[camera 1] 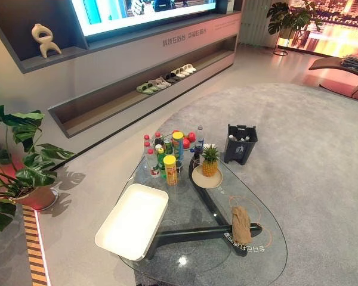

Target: Wipe the table with a cloth and put it in the basket.

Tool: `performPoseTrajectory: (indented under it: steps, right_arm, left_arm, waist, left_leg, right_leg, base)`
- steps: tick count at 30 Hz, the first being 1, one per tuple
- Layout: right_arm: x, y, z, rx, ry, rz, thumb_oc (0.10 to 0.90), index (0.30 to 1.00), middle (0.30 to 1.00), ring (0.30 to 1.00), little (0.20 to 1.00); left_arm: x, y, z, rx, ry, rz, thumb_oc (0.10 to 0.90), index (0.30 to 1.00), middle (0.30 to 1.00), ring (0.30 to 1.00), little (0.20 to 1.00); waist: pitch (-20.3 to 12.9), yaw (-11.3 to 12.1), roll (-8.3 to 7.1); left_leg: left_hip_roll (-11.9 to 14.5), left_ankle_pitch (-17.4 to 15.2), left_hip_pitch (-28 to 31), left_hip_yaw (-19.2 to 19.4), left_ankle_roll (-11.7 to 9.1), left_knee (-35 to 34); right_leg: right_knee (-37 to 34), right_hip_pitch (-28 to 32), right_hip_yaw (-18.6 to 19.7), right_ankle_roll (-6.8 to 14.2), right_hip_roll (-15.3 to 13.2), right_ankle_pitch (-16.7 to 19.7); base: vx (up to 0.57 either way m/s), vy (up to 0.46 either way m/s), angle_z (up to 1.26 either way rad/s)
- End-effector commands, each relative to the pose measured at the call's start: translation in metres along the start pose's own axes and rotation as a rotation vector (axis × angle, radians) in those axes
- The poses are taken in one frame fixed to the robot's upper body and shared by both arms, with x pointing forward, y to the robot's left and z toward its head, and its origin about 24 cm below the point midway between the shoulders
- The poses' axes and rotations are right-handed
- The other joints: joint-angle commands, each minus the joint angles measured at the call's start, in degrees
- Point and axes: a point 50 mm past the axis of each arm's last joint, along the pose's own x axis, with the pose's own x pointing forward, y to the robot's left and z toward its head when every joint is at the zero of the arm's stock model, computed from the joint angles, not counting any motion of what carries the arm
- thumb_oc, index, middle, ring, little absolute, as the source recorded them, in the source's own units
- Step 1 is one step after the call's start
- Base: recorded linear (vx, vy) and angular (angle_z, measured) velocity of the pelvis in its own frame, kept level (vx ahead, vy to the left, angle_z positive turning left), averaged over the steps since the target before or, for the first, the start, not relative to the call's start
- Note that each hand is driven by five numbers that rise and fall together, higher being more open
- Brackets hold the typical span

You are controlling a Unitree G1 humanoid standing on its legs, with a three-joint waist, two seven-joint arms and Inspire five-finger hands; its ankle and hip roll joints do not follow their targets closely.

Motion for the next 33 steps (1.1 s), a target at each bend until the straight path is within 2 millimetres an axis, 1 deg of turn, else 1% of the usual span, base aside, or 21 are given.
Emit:
performPoseTrajectory:
  steps: [1,7,12,14,15,17,22,25,26,30,33]
  right_arm:
    - [0.002,0.022,0.002,0.003,0.011,0.07,0.8,0.9,0.9,0.9,0.9]
    - [0.002,0.022,0.007,0.003,-0.03,0.053,0.8,0.9,0.9,0.9,0.9]
    - [0.001,0.023,0.014,0.006,-0.089,0.061,0.8,0.9,0.9,0.9,0.9]
    - [0.001,0.022,0.021,-0.02,-0.133,0.051,0.8,0.9,0.9,0.9,0.9]
    - [0.0,0.022,0.027,-0.035,-0.173,0.042,0.8,0.9,0.9,0.9,0.9]
    - [-0.001,0.022,0.033,-0.044,-0.212,0.036,0.8,0.9,0.9,0.9,0.9]
    - [-0.006,0.027,0.052,0.004,-0.339,0.045,0.8,0.9,0.9,0.9,0.9]
    - [-0.012,0.032,0.069,-0.001,-0.438,0.048,0.8,0.9,0.9,0.9,0.9]
    - [-0.017,0.035,0.083,-0.011,-0.5,0.047,0.8,0.9,0.9,0.9,0.9]
    - [-0.034,0.048,0.118,-0.03,-0.656,0.055,0.8,0.9,0.9,0.9,0.9]
    - [-0.045,0.054,0.134,-0.034,-0.731,0.052,0.8,0.9,0.9,0.9,0.9]
  left_arm:
    - [0.003,-0.015,0.002,0.033,0.018,-0.013,0.8,0.9,0.9,0.9,0.9]
    - [0.003,-0.012,0.003,0.045,-0.009,0.019,0.8,0.9,0.9,0.9,0.9]
    - [0.003,-0.014,0.003,0.034,-0.024,0.008,0.8,0.9,0.9,0.9,0.9]
    - [0.003,-0.014,0.005,0.026,-0.034,0.011,0.8,0.9,0.9,0.9,0.9]
    - [0.003,-0.015,0.006,-0.013,-0.038,0.004,0.8,0.9,0.9,0.9,0.9]
    - [0.003,-0.016,0.007,-0.067,-0.048,-0.008,0.8,0.9,0.9,0.9,0.9]
    - [0.003,-0.016,0.01,-0.073,-0.085,-0.013,0.8,0.9,0.9,0.9,0.9]
    - [0.003,-0.021,0.019,-0.066,-0.117,-0.033,0.8,0.9,0.9,0.9,0.9]
    - [0.003,-0.026,0.025,-0.061,-0.138,-0.047,0.8,0.9,0.9,0.9,0.9]
    - [0.002,-0.04,0.042,-0.055,-0.197,-0.082,0.8,0.9,0.9,0.9,0.9]
    - [0.002,-0.044,0.048,-0.059,-0.221,-0.092,0.8,0.9,0.9,0.9,0.9]
  waist:
    - [1.16,0.67,-1.1]
    - [1.43,0.84,-1.04]
    - [2.49,0.76,-0.97]
    - [3.03,0.8,-0.91]
    - [3.48,0.76,-0.86]
    - [3.92,0.69,-0.84]
    - [5.23,0.4,-0.91]
    - [6.73,-0.15,-0.9]
    - [7.88,-0.44,-0.9]
    - [11.33,-1.03,-0.96]
    - [12.97,-1.29,-0.9]
  left_leg:
    - [-2.68,-3.6,0.11,1.35,0.94,-0.08]
    - [-2.7,-3.49,0.14,1.43,0.89,-0.08]
    - [-2.72,-3.67,-0.3,2.05,0.9,0.78]
    - [-2.83,-3.84,-0.79,2.13,0.96,1.46]
    - [-2.91,-4.04,-1.3,2.19,1.06,2.1]
    - [-2.98,-4.19,-1.64,2.21,1.18,2.38]
    - [-3.17,-4.27,-3.07,2.09,1.44,3.16]
    - [-3.35,-4.4,-5.21,2.3,1.6,4.77]
    - [-3.5,-4.42,-6.53,2.35,1.68,5.72]
    - [-4.13,-4.41,-10.13,2.37,1.77,8.31]
    - [-4.59,-4.32,-11.62,2.24,1.91,9.19]
  right_leg:
    - [0.57,-1.28,-2.86,2.8,-2.62,1.17]
    - [0.54,-1.47,-2.95,2.87,-2.69,1.36]
    - [0.95,-2.06,-2.82,2.88,-2.91,1.37]
    - [1.14,-2.39,-2.73,2.84,-3.0,1.34]
    - [1.43,-2.85,-2.67,2.78,-3.05,1.3]
    - [1.55,-3.18,-2.6,2.73,-3.06,1.25]
    - [2.61,-4.71,-2.34,2.48,-2.75,0.92]
    - [3.9,-6.9,-1.98,2.21,-2.58,0.78]
    - [4.55,-8.08,-1.81,1.99,-2.5,0.74]
    - [6.18,-11.12,-1.51,1.48,-2.22,0.72]
    - [7.05,-12.48,-1.4,1.28,-2.04,0.64]
  base:
    - [0.0,0.0,0.0]
    - [0.0,0.0,0.0]
    - [0.0,0.001,-0.01]
    - [0.0,0.007,-0.04]
    - [0.0,0.007,-0.04]
    - [0.0,0.003,-0.04]
    - [0.0,-0.005,-0.02]
    - [-0.1,-0.005,-0.07]
    - [-0.15,0.002,-0.1]
    - [-0.14,-0.005,-0.04]
    - [-0.06,0.003,0.01]
